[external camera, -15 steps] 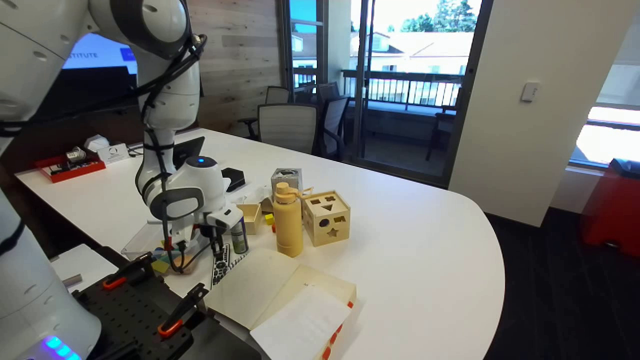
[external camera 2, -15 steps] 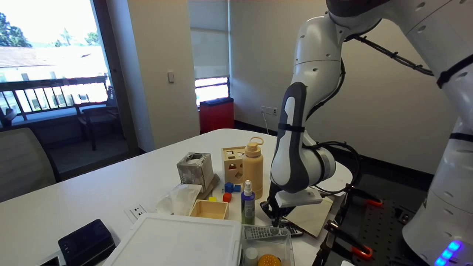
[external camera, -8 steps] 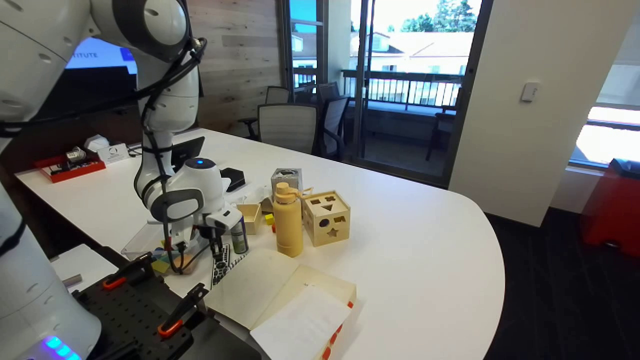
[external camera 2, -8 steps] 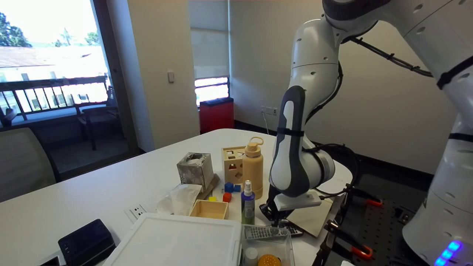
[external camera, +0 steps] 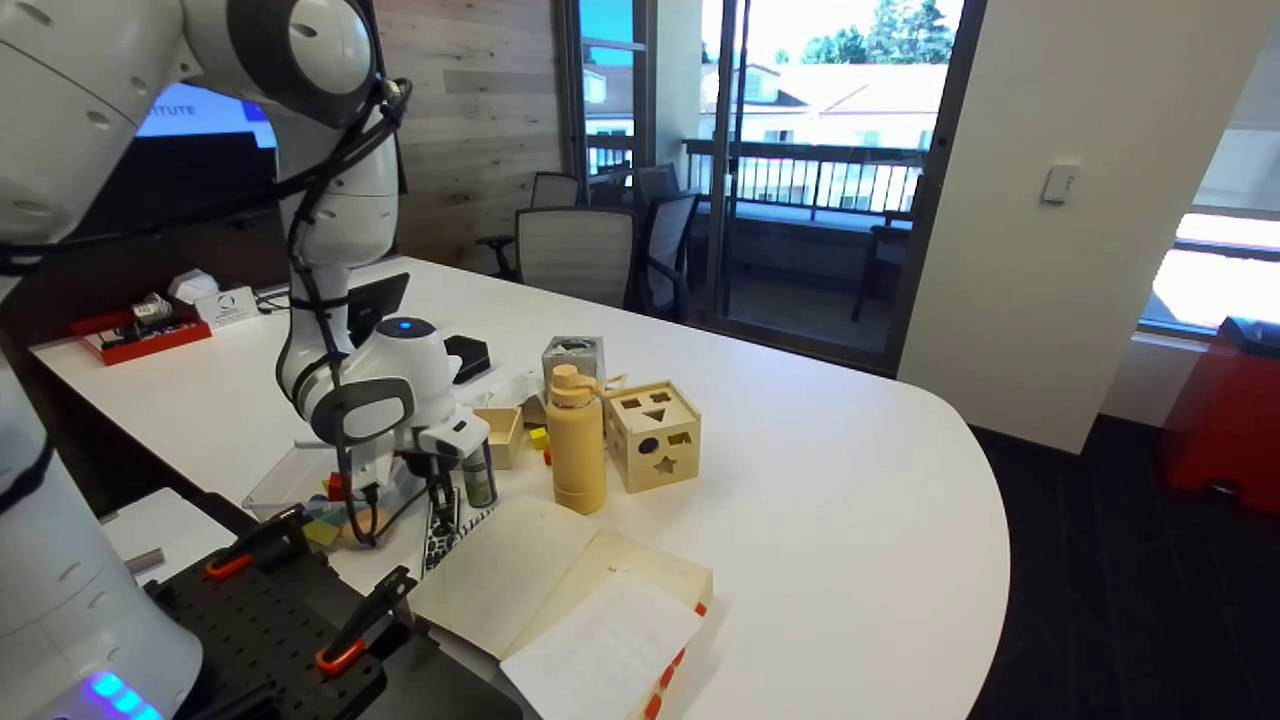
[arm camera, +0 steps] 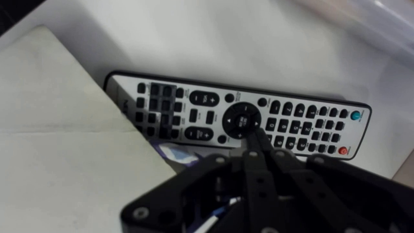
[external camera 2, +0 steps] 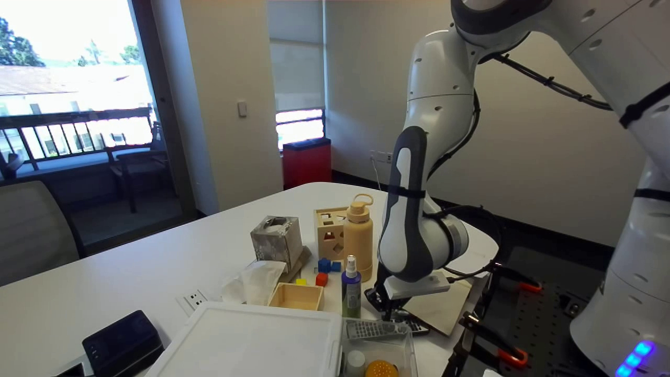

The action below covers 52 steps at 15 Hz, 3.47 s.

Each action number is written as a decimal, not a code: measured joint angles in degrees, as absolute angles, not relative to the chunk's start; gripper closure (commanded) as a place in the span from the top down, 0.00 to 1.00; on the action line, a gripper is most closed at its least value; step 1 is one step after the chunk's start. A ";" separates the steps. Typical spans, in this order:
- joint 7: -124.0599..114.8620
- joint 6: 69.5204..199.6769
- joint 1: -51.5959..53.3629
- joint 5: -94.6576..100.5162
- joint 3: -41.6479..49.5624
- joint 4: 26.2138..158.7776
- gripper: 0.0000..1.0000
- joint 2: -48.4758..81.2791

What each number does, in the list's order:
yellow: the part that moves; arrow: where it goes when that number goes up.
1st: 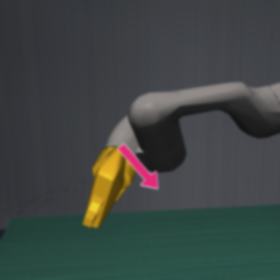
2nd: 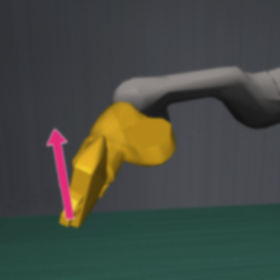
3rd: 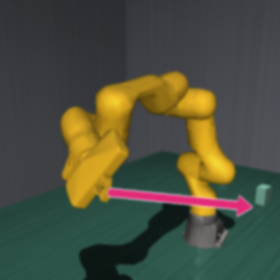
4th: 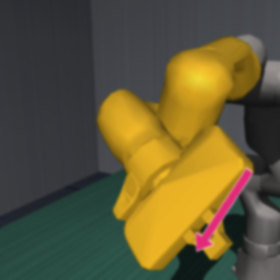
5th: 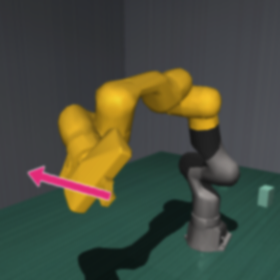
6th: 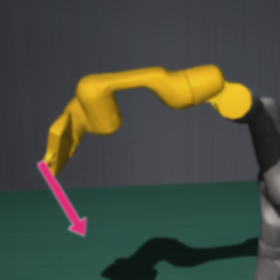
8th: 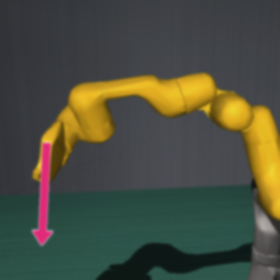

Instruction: Press a button the remote controller

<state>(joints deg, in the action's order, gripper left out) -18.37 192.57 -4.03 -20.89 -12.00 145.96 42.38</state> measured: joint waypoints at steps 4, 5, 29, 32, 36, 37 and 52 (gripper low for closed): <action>-18.38 190.86 -2.52 -20.91 -10.23 144.57 0.00 43.29; -18.38 189.98 -2.01 -20.92 -9.70 144.26 0.00 43.39; -18.54 184.13 8.58 -21.07 -2.01 141.07 0.00 43.22; -18.54 183.20 8.79 -21.07 -1.81 140.61 0.00 43.15; -18.54 183.19 8.82 -21.07 -1.82 140.57 0.00 42.81; -18.54 183.19 8.82 -21.07 -1.82 140.59 0.00 42.55; -18.54 175.22 7.78 -20.75 2.56 149.70 0.78 17.64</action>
